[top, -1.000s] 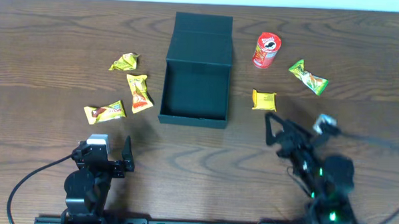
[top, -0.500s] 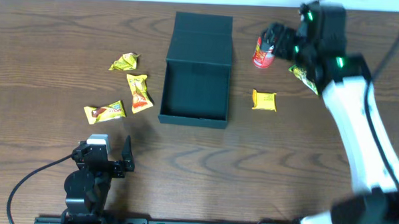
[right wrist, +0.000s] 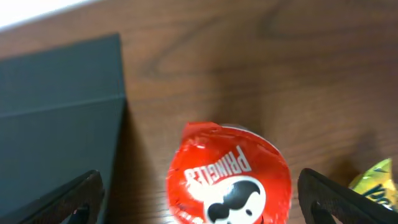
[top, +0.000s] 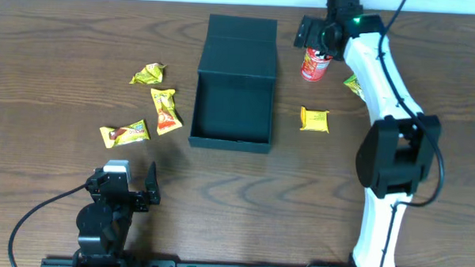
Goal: Pack container
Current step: 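Grasp the red Pringles can top with the right gripper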
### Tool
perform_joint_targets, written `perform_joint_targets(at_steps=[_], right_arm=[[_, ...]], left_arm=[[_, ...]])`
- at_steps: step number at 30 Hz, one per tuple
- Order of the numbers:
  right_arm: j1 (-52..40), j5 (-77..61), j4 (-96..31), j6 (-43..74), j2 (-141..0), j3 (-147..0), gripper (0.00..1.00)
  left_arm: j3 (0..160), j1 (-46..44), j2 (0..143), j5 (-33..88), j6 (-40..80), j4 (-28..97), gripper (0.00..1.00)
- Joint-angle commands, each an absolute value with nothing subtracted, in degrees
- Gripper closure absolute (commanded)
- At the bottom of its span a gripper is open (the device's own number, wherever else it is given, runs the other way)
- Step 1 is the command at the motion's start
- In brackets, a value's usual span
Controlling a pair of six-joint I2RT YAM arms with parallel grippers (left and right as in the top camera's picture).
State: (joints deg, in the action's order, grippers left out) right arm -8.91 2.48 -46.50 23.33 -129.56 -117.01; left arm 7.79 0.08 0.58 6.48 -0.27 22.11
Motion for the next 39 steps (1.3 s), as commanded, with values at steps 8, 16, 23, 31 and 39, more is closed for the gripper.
perform_joint_targets(at_steps=[8,16,23,31,39], right_arm=[[-8.16,4.71,-46.98,23.31,-132.79,-118.65,0.01],[-8.16,4.49,-47.20,23.29,-134.19,-118.65,0.01],[-8.16,4.49,-47.40,23.29,-134.54,-118.65,0.01],[-8.71,4.51,-48.95,23.29,-134.54,-118.61,0.01],[-9.06,4.51,-49.10,23.29,-134.54,-118.58,0.20]], left_arm=[[6.59,-0.03,0.25,6.98,-1.13,22.39,0.04],[6.59,-0.03,0.25,6.98,-1.13,22.39,0.05],[6.59,-0.03,0.25,6.98,-1.13,22.39,0.05],[6.59,-0.03,0.25,6.98,-1.13,22.39,0.05],[6.59,-0.03,0.25,6.98,-1.13,22.39,0.04]])
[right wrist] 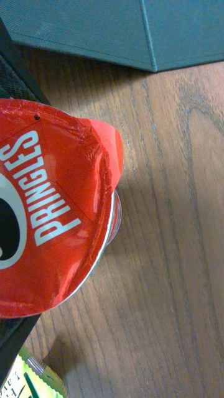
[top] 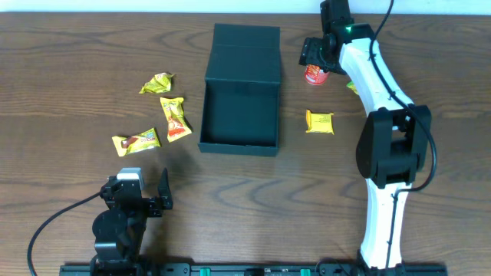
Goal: Pack container
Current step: 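Grasp the red Pringles can top with the right gripper, then carry the Pringles can over the black box with the right gripper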
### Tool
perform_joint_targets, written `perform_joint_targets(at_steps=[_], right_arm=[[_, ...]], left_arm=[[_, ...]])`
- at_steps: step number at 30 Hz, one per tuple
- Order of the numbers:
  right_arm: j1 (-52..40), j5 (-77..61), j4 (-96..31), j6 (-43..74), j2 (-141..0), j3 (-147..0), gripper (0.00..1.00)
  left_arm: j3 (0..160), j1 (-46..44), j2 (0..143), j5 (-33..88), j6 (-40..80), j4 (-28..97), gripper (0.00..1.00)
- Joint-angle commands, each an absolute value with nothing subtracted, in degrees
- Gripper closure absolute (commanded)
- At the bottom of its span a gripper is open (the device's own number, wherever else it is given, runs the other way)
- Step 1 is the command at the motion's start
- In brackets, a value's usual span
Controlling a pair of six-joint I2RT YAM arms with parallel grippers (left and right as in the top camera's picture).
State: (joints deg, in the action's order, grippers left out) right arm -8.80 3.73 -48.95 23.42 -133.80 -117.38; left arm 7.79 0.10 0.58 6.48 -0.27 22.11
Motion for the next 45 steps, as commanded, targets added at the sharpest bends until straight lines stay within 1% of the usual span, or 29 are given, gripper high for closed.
perform_joint_targets(at_steps=[1,3,6,10,16,20,25,30,34,37,41,43,45], right_arm=[[-9.06,4.51,-49.10,23.29,-134.54,-118.58,0.20],[-9.08,4.51,-49.10,23.29,-134.54,-118.58,0.22],[-9.08,4.51,-49.15,23.29,-134.54,-118.58,0.27],[-9.08,4.47,-49.15,23.29,-134.54,-118.61,0.28],[-9.08,4.05,-49.60,23.31,-133.58,-118.63,0.29],[-9.08,4.08,-49.98,23.29,-130.58,-118.87,0.30],[-9.50,4.45,-52.31,23.29,-124.49,-118.87,0.34],[-11.40,4.93,-55.51,23.07,-118.67,-118.87,0.34],[-14.79,5.54,-59.64,23.09,-114.15,-118.87,0.34],[-18.44,9.39,-63.05,23.16,-112.03,-118.87,0.36],[-26.37,21.08,-69.69,27.86,-111.74,-118.87,0.42],[-30.44,24.82,-71.44,30.30,-112.51,-118.87,0.43],[-34.11,28.45,-72.12,32.73,-113.34,-118.87,0.46]], left_arm=[[6.59,-0.03,0.25,6.98,-1.13,22.39,0.04],[6.59,-0.03,0.25,6.98,-1.13,22.39,0.05],[6.59,-0.03,0.25,6.98,-1.15,22.39,0.04],[6.59,-0.03,0.25,6.98,-1.15,22.39,0.05],[6.59,-0.03,0.25,6.98,-1.13,22.39,0.05],[6.59,-0.03,0.25,6.98,-1.13,22.39,0.04],[6.59,-0.03,0.25,6.98,-1.13,22.39,0.05],[6.59,-0.03,0.25,6.98,-1.15,22.39,0.04],[6.59,-0.03,0.25,6.98,-1.13,22.39,0.04],[6.59,-0.03,0.25,6.98,-1.13,22.39,0.05],[6.59,-0.03,0.25,6.98,-1.15,22.39,0.04],[6.59,-0.03,0.25,6.98,-1.15,22.39,0.04],[6.59,-0.03,0.25,6.98,-1.13,22.39,0.04]])
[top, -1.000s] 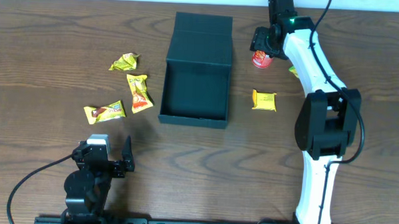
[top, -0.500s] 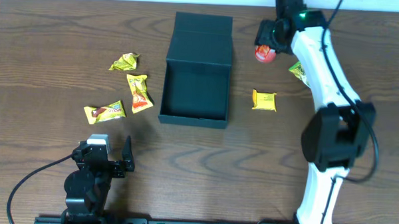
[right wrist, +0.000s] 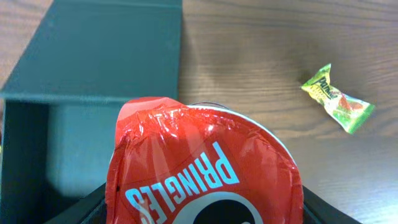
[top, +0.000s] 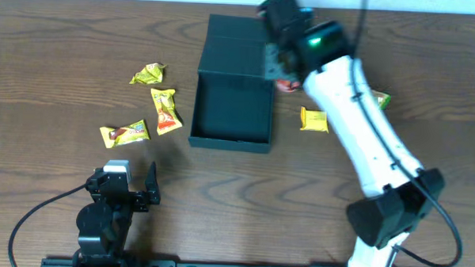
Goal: Pack container
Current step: 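Carry the Pringles can over the black box with the right gripper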
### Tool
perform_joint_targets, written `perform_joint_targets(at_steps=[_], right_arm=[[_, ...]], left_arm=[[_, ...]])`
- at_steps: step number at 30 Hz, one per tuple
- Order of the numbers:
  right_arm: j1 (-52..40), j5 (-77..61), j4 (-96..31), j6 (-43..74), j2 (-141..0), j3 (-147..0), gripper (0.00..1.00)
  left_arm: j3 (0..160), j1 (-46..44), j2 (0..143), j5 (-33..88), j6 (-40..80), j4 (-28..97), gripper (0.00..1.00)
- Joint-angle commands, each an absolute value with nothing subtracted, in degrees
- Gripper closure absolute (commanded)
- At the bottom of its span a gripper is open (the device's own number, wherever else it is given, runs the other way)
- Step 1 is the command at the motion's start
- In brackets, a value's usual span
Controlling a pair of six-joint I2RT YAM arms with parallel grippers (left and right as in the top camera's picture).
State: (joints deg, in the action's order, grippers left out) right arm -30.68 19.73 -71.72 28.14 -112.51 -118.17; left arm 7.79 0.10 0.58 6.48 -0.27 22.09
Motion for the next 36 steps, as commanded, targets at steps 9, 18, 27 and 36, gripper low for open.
perform_joint_targets(at_steps=[9,18,27,36], right_arm=[[-45.41,37.28,-72.99,33.58,-120.53,-118.87,0.44],[-47.24,37.91,-76.71,33.58,-127.46,-118.87,0.42],[-48.86,34.44,-76.66,32.45,-128.42,-118.87,0.41],[-50.68,34.09,-75.85,30.55,-132.35,-118.87,0.40]], left_arm=[[6.59,-0.03,0.25,6.98,-1.13,22.39,0.04],[6.59,-0.03,0.25,6.98,-1.13,22.39,0.05],[6.59,-0.03,0.25,6.98,-1.13,22.39,0.04],[6.59,-0.03,0.25,6.98,-1.13,22.39,0.05]])
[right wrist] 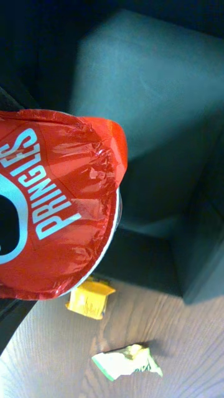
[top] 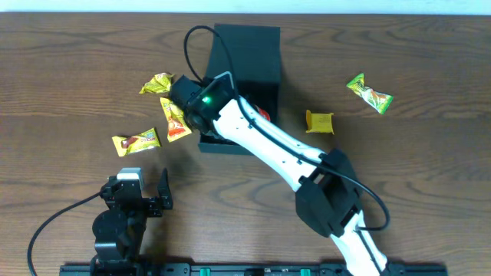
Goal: Pack container
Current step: 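Carry the Pringles can over the black box with the right gripper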
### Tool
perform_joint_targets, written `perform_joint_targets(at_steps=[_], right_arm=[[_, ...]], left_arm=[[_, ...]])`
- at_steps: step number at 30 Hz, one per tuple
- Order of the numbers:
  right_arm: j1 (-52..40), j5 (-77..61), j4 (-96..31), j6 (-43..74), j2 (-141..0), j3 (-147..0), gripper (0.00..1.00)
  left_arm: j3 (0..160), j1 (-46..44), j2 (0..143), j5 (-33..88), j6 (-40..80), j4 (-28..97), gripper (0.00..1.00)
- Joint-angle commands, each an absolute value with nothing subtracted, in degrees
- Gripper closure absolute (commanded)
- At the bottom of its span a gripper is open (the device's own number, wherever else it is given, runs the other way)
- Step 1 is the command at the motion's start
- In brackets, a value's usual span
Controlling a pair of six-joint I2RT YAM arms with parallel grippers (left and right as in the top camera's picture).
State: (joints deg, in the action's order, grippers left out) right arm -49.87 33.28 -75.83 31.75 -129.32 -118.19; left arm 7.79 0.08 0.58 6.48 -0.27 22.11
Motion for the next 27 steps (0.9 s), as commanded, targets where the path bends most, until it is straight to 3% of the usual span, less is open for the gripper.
perform_joint_targets(at_steps=[1,8,19,27], right_arm=[[-50.68,34.09,-75.85,30.48,-132.90,-118.87,0.40],[-50.70,34.09,-75.81,30.09,-135.15,-118.87,0.39],[-50.72,28.62,-71.72,26.89,-135.15,-118.87,0.28],[-50.72,27.11,-71.48,25.54,-135.15,-118.87,0.12]], left_arm=[[6.59,-0.03,0.25,6.98,-1.13,22.39,0.05],[6.59,-0.03,0.25,6.98,-1.13,22.39,0.05],[6.59,-0.03,0.25,6.98,-1.13,22.39,0.05],[6.59,-0.03,0.25,6.98,-1.13,22.39,0.05]])
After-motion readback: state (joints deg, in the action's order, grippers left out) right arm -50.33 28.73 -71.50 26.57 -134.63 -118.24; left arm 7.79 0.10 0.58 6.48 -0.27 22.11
